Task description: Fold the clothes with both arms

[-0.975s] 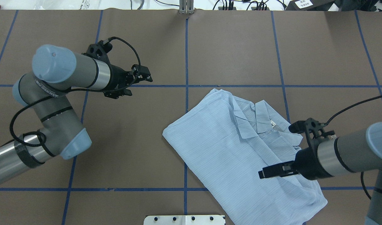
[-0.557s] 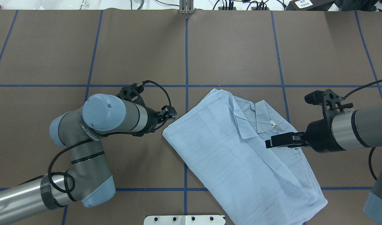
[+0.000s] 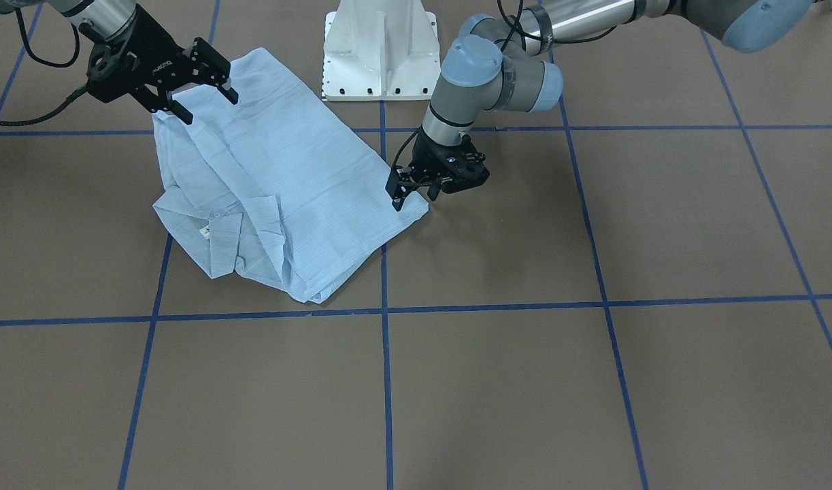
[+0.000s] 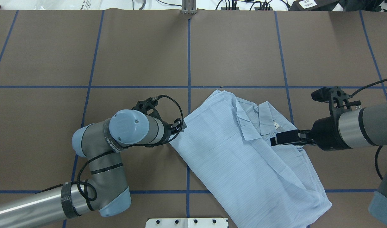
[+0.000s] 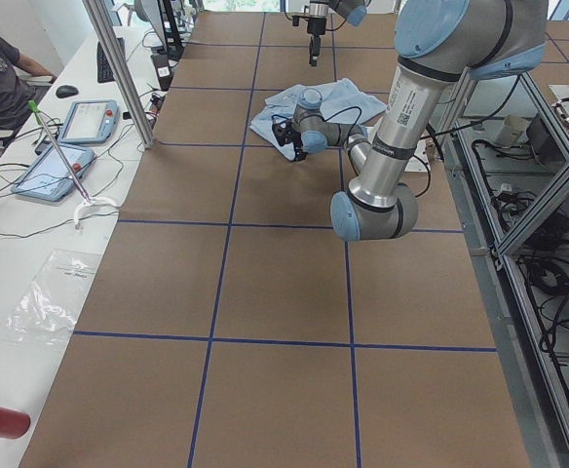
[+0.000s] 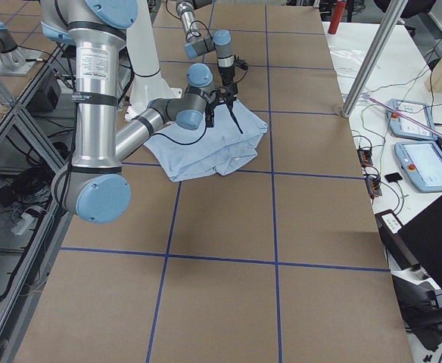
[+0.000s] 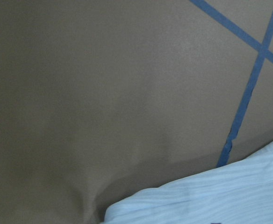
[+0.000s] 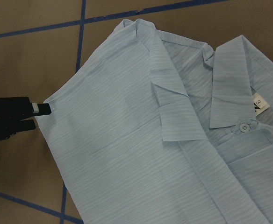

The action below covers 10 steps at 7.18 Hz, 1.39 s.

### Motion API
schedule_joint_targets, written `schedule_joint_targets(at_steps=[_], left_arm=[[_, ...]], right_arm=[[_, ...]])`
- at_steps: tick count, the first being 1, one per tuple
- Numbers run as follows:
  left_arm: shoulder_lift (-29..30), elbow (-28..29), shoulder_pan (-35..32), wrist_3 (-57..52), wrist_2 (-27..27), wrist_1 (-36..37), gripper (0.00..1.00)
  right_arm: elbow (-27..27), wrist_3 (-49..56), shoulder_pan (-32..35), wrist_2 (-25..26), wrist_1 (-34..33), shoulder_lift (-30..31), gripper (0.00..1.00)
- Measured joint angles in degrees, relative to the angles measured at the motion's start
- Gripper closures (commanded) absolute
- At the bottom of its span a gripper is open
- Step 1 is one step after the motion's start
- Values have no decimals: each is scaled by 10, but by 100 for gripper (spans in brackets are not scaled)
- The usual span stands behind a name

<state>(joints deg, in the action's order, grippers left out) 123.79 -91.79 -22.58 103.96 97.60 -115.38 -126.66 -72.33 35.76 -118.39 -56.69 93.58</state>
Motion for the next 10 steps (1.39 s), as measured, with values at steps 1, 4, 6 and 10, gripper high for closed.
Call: schedule_joint_targets(at_steps=[1, 4, 6, 10], left_arm=[[-1, 1, 3, 0, -2, 0, 35], [0, 0, 6, -1, -3, 0, 100], [0, -7, 6, -3, 1, -1, 100], [0, -13, -52, -21, 3, 16, 100]], right_arm=[[0, 0, 1, 0, 0, 0, 0], [2, 0, 5, 0, 0, 0, 0], [4, 0, 9, 0, 0, 0, 0], [10, 0, 21, 1, 0, -7, 0]])
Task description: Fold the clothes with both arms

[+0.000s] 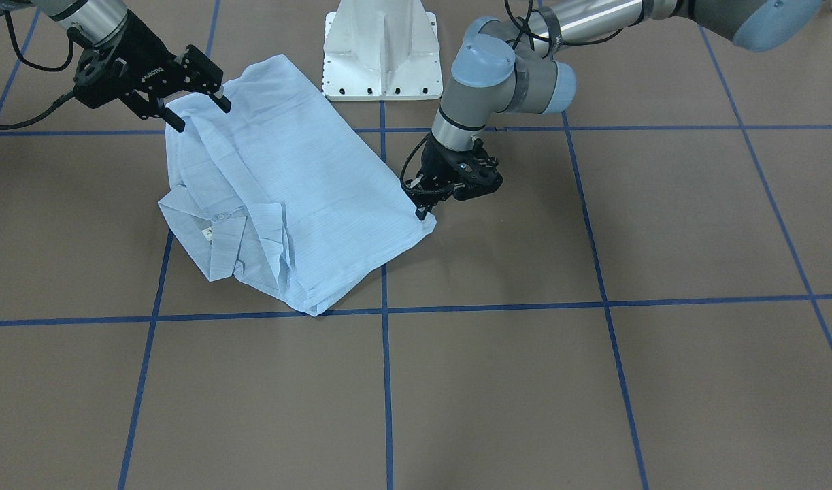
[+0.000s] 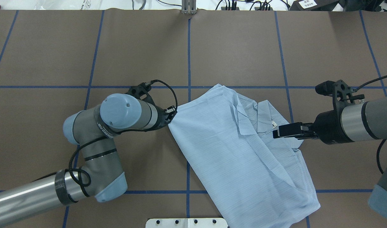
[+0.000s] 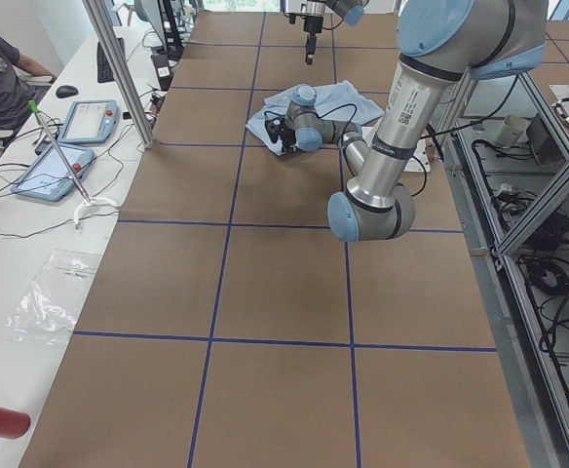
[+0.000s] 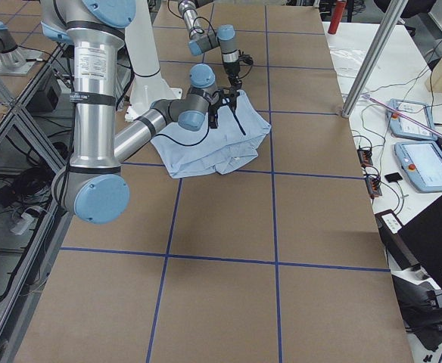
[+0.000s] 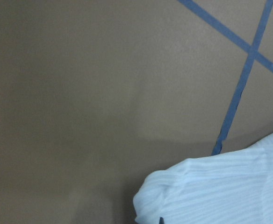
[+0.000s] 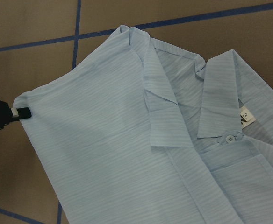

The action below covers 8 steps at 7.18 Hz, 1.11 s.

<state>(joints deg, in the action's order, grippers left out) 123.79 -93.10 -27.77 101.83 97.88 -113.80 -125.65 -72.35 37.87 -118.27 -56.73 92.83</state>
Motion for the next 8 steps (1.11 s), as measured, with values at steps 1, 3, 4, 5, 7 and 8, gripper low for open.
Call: schedule_joint_targets(at_steps=[1, 3, 4, 5, 7, 8], left_arm=[[1, 7, -28, -21, 0, 5, 100], [25, 74, -89, -80, -4, -7, 100], [60, 140, -111, -97, -11, -39, 100], [99, 219, -124, -104, -29, -97, 100], [166, 359, -133, -115, -84, -220, 85], [184, 396, -134, -127, -105, -252, 1]], right_arm=[[5, 0, 3, 3, 0, -5, 0], [12, -1, 5, 11, 0, -16, 0], [15, -1, 5, 15, 0, -18, 0], [17, -2, 5, 18, 0, -20, 0], [19, -2, 5, 22, 0, -24, 0], [22, -2, 4, 26, -1, -26, 0]])
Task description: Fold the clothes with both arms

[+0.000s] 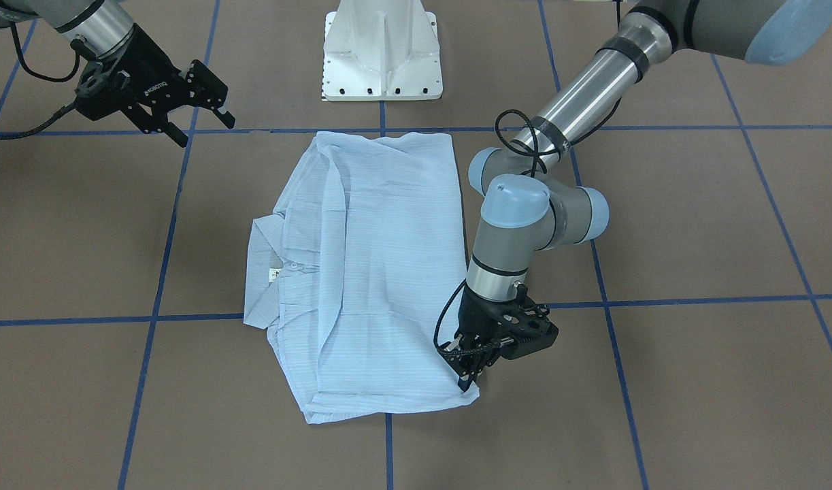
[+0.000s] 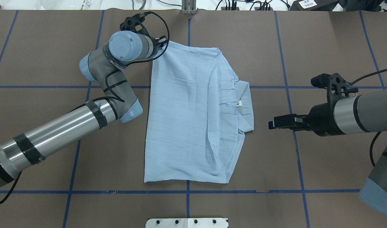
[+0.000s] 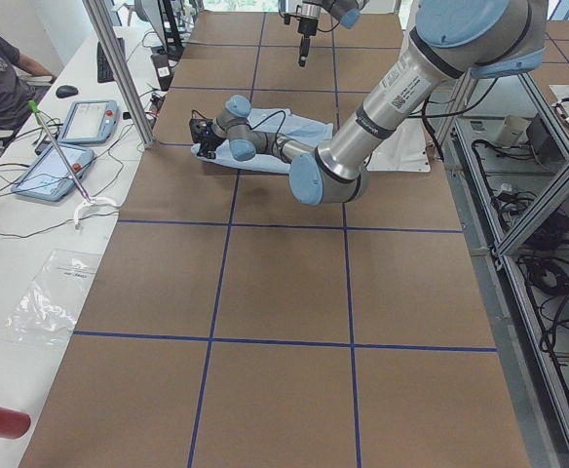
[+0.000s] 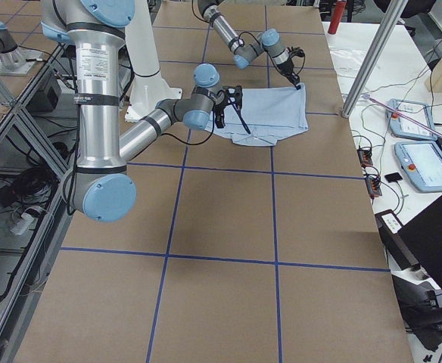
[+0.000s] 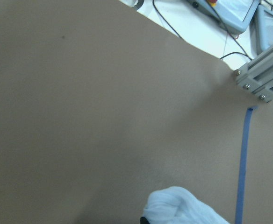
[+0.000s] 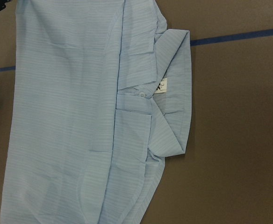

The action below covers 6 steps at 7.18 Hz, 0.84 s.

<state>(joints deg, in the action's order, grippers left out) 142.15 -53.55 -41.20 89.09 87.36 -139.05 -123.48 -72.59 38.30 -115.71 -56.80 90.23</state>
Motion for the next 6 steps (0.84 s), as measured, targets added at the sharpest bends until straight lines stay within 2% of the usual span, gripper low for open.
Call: schedule_joint_targets(at_steps=[2, 4, 6], left_arm=[[7, 19, -3, -38, -11, -18, 0], [-5, 9, -27, -54, 4, -19, 0], [-59, -53, -56, -76, 74, -13, 0]], right_arm=[[10, 0, -11, 16, -1, -9, 0], [35, 1, -35, 44, -29, -49, 0], [58, 7, -59, 71, -157, -156, 0]])
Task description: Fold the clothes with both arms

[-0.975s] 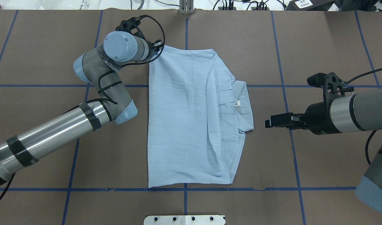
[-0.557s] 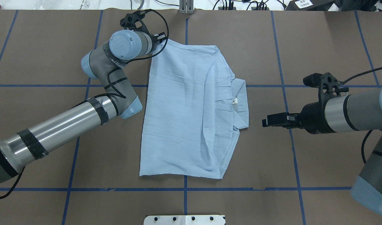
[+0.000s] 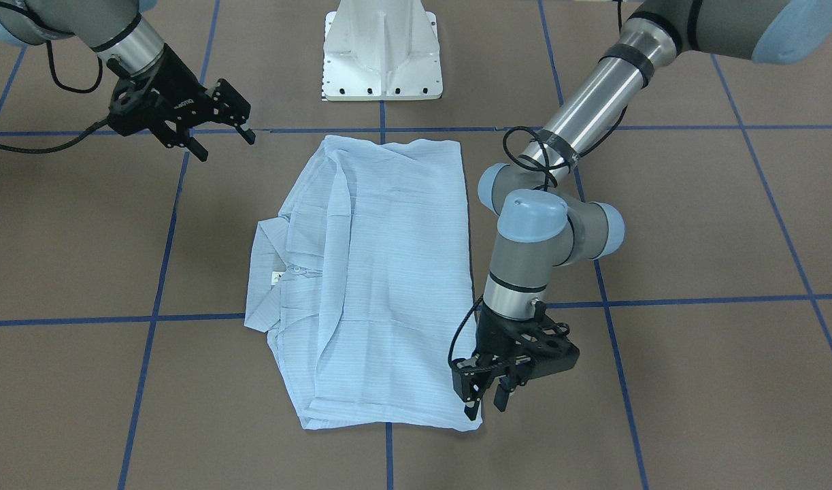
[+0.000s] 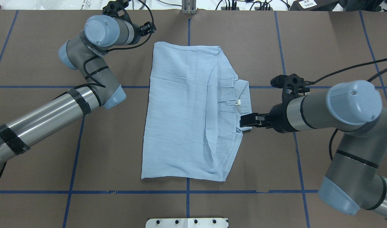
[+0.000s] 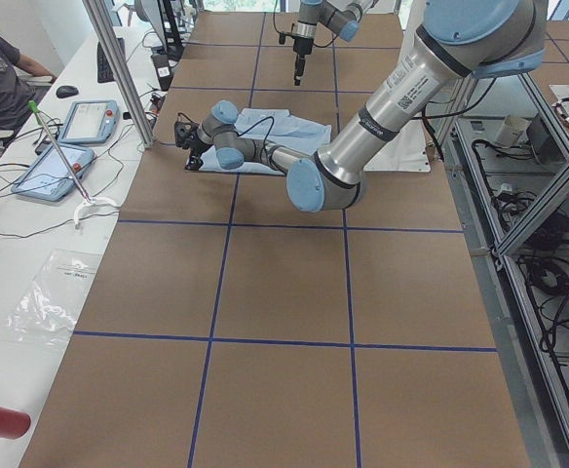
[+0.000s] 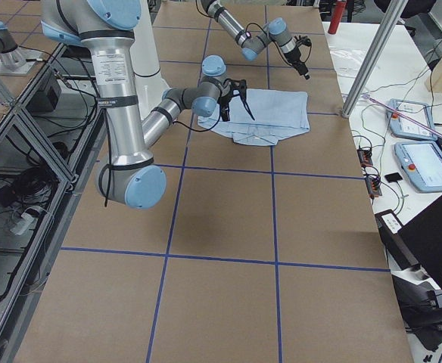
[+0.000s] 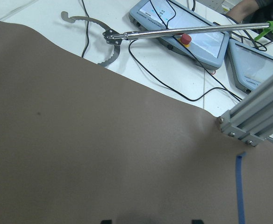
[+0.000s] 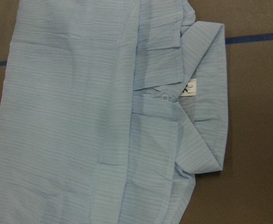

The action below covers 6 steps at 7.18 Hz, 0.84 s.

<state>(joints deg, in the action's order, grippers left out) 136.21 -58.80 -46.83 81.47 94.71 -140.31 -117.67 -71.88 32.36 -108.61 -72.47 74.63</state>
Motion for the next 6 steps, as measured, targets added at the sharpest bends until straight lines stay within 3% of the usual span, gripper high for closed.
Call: schedule_joint_targets(at_steps=[1, 3, 6], left_arm=[[-42, -53, -7, -8, 34, 4, 0], [-110, -160, -12, -12, 68, 26, 0], [-130, -206, -11, -11, 75, 51, 0]], right_arm=[[20, 11, -21, 30, -58, -53, 0], [78, 37, -57, 81, -100, -115, 0], [177, 88, -94, 134, -106, -166, 0]])
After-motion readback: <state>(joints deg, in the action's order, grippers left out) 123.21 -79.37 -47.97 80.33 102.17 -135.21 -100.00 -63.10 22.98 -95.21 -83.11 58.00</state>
